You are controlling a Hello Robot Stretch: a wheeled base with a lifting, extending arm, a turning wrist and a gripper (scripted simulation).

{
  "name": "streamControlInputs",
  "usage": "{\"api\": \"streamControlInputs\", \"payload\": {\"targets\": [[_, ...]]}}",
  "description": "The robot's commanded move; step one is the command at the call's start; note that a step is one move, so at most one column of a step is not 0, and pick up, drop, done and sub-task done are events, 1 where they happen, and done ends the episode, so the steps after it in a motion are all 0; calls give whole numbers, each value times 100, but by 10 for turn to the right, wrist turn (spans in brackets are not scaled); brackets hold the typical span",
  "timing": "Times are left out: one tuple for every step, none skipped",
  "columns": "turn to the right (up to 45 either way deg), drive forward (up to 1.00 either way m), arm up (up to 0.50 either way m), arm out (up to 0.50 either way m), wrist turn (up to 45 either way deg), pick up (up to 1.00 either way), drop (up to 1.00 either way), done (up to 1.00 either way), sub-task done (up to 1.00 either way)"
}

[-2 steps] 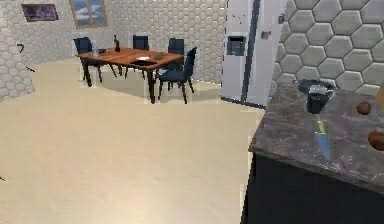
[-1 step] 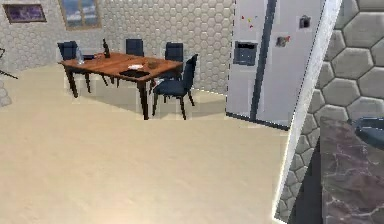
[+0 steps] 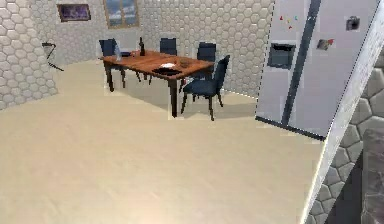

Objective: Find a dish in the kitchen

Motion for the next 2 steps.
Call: {"api": "streamControlInputs", "payload": {"targets": [[0,100,0,0,0,0,0,0,0],[0,100,0,0,0,0,0,0,0]]}}
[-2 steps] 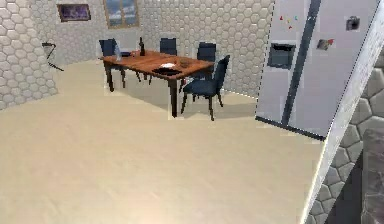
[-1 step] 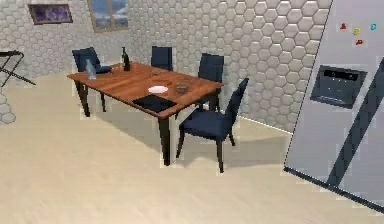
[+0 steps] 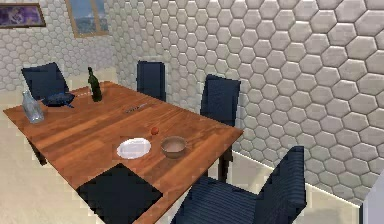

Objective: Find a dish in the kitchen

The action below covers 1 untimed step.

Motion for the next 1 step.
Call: {"api": "streamControlInputs", "payload": {"targets": [[0,0,0,0,0,0,0,100,0]]}}
